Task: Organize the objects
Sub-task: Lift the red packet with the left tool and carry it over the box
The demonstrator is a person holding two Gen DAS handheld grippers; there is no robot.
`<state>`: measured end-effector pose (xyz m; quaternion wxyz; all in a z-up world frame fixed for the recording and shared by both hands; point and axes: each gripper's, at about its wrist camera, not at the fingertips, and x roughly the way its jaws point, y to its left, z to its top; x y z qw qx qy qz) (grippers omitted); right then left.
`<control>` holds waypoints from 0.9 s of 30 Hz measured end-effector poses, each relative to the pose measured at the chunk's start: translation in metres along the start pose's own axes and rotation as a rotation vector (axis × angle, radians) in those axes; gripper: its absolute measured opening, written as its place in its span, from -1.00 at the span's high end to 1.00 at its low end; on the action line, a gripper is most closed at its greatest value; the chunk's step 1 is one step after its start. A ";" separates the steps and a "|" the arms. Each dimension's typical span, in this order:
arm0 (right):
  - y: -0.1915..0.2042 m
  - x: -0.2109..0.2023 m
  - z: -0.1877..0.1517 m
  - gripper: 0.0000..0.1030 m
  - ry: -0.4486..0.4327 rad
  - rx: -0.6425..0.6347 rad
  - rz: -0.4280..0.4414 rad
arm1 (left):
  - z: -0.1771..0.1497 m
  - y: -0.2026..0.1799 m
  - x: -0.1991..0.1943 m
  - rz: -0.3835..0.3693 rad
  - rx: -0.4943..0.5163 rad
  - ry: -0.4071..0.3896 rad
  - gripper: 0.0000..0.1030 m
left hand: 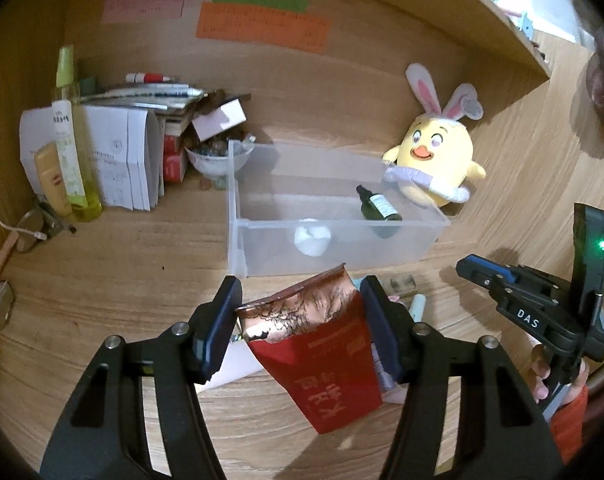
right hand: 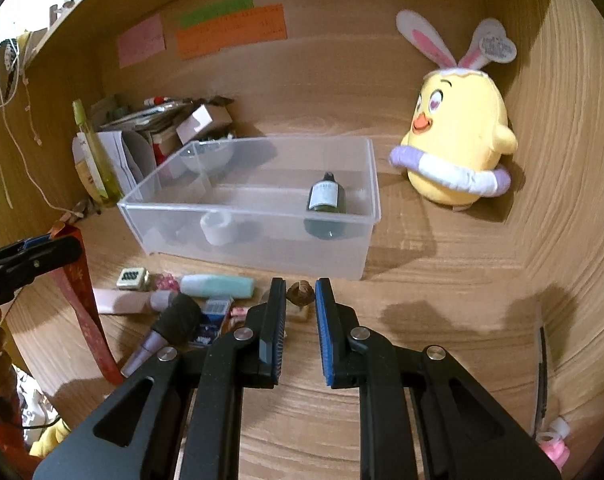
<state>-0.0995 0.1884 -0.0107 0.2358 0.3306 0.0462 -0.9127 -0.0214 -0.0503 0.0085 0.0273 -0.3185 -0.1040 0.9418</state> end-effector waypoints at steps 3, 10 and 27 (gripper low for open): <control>0.001 -0.003 0.004 0.74 -0.017 0.000 0.003 | 0.004 -0.002 -0.007 0.004 0.010 -0.024 -0.18; 0.002 -0.006 0.013 0.74 -0.044 0.001 0.014 | 0.016 -0.006 -0.018 -0.004 0.033 -0.072 -0.18; 0.000 -0.009 0.040 0.74 -0.123 0.009 0.020 | 0.064 -0.015 -0.009 -0.081 0.045 -0.153 -0.18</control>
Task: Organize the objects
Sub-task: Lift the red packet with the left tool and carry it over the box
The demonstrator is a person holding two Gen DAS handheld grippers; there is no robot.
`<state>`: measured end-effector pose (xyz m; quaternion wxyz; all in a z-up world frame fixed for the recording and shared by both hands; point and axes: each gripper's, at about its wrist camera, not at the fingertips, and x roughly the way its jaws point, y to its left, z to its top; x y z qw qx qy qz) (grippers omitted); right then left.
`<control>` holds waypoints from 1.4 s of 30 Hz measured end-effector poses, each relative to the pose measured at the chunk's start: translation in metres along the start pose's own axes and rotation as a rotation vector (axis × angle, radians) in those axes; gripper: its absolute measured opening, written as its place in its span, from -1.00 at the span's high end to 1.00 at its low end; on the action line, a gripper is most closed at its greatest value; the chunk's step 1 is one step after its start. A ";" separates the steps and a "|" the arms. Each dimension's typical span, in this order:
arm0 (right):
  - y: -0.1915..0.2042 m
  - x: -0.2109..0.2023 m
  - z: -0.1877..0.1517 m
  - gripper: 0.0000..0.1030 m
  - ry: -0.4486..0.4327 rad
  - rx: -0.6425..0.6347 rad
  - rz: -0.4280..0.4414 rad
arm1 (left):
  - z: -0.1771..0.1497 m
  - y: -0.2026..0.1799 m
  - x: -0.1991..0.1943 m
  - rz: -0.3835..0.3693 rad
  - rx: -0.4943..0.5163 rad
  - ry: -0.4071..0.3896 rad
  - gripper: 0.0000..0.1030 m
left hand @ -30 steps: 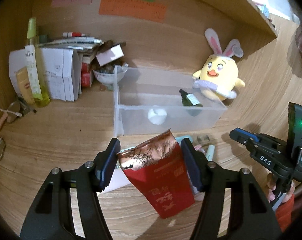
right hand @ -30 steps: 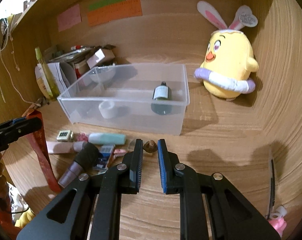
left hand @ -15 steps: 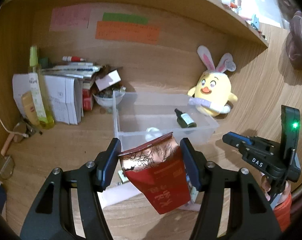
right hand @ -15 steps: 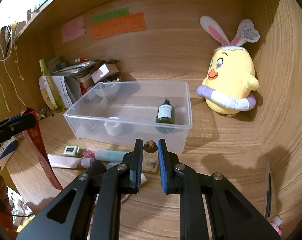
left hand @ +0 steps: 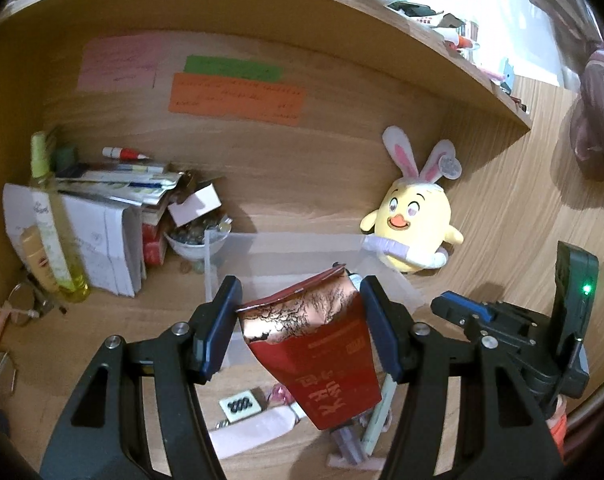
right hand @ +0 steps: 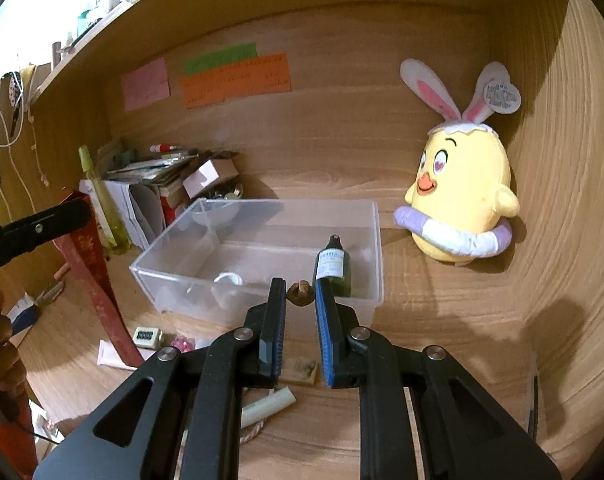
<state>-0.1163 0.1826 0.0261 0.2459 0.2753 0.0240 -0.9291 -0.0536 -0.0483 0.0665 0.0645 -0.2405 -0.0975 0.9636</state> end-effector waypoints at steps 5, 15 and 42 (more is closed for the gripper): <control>0.002 0.003 0.009 0.74 -0.017 -0.009 0.002 | 0.013 0.001 0.010 -0.018 -0.015 0.003 -0.18; 0.004 0.021 0.021 0.74 -0.018 -0.011 0.008 | 0.037 0.002 0.024 -0.010 -0.010 -0.024 -0.18; 0.022 0.082 0.044 0.74 0.045 -0.081 0.013 | 0.048 0.038 0.089 0.194 0.008 0.012 -0.18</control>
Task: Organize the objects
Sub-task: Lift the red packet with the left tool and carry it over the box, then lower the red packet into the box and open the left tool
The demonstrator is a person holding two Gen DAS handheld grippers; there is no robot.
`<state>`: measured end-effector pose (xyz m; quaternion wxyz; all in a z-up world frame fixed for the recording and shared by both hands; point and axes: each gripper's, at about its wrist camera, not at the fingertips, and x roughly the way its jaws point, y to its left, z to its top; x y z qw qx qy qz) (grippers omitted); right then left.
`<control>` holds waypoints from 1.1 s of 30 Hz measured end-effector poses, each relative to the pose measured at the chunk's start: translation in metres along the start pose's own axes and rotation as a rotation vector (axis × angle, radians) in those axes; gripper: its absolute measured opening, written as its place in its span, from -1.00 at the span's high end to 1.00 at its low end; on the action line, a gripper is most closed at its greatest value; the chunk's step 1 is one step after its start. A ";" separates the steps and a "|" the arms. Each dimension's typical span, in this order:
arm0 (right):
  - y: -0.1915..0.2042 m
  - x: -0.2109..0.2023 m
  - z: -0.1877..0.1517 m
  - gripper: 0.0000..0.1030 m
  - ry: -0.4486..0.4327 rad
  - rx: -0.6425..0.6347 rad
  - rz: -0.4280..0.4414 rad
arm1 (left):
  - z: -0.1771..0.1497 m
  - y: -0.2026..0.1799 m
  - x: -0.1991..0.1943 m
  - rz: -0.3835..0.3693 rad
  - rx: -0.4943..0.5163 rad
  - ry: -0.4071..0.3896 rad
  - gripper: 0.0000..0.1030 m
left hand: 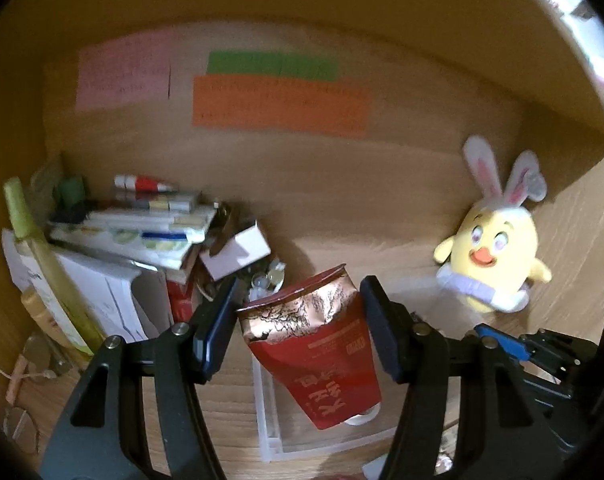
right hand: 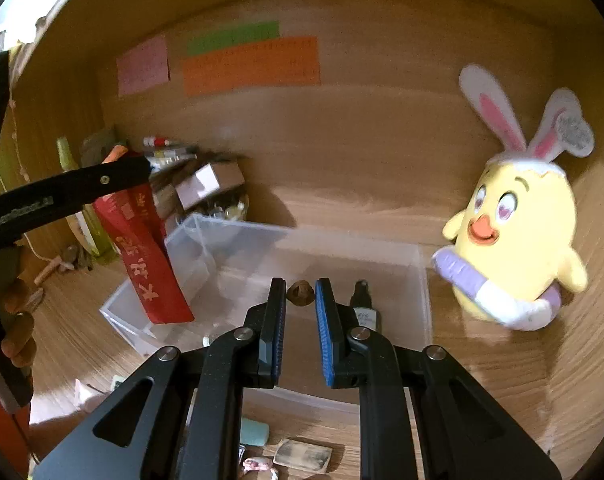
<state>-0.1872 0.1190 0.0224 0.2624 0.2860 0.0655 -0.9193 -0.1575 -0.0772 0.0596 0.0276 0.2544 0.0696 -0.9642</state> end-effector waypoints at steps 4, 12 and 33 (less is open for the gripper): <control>-0.002 0.016 -0.006 0.74 0.053 0.021 0.030 | -0.006 -0.001 0.015 -0.004 0.005 0.038 -0.18; -0.010 0.034 -0.012 0.74 0.115 0.060 0.054 | -0.015 -0.006 0.039 0.002 0.028 0.095 -0.18; 0.001 0.043 -0.017 0.74 0.149 0.020 0.005 | -0.035 -0.021 0.066 -0.044 0.075 0.211 -0.19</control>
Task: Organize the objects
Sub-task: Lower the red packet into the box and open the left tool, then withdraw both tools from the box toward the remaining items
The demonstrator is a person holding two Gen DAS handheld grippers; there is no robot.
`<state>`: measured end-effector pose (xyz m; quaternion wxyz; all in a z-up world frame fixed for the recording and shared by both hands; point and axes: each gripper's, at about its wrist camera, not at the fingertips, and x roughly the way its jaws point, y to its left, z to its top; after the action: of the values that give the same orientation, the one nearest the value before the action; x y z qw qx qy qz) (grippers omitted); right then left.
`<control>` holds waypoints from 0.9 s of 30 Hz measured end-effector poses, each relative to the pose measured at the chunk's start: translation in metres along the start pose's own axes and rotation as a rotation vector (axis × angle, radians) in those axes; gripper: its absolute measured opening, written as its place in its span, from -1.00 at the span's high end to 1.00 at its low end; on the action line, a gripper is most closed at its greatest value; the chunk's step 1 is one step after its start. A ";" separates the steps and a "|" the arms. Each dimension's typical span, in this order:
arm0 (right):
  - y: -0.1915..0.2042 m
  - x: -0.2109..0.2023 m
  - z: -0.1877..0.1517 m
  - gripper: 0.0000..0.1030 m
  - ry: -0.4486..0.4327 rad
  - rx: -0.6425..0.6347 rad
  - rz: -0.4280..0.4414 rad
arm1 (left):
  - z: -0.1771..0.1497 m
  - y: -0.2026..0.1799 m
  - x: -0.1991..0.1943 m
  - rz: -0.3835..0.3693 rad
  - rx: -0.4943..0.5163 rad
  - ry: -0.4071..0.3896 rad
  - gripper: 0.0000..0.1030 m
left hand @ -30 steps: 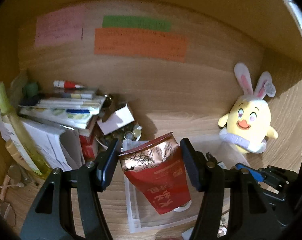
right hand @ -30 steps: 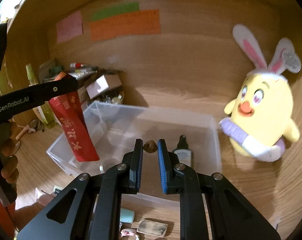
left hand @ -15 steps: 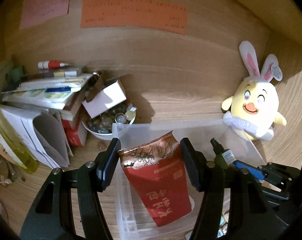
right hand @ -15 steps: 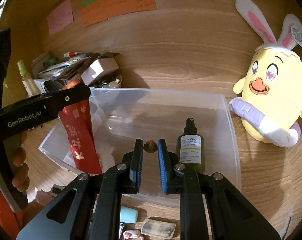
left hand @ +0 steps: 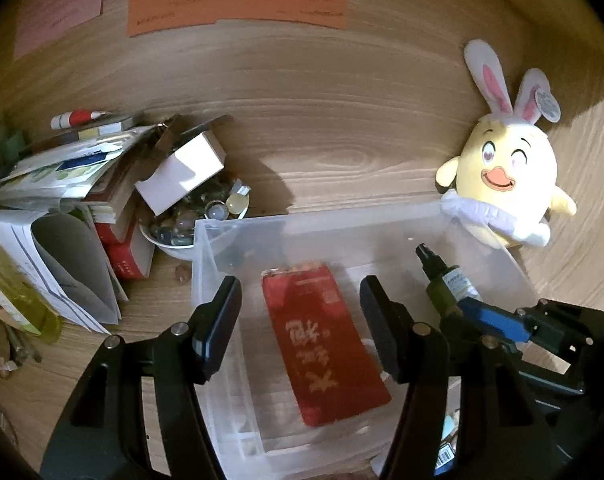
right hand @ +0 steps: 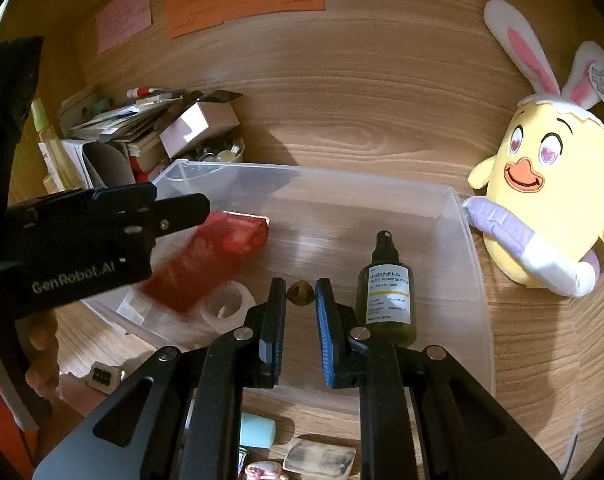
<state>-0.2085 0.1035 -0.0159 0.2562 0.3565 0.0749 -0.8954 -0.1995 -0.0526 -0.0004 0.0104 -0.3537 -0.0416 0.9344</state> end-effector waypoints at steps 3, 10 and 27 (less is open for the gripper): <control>-0.001 0.001 0.000 0.73 0.004 -0.001 -0.003 | 0.000 -0.001 -0.004 -0.002 0.000 -0.007 -0.20; 0.000 -0.001 -0.001 0.33 -0.003 -0.010 -0.018 | -0.002 -0.007 -0.024 -0.024 0.010 -0.038 -0.36; -0.006 -0.057 0.005 -0.56 -0.134 -0.011 -0.068 | -0.014 -0.011 -0.096 -0.031 0.033 -0.164 -0.84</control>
<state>-0.1794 0.1297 0.0256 0.2322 0.2916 0.0747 -0.9249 -0.1186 -0.0457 0.0532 0.0275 -0.2752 -0.0324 0.9604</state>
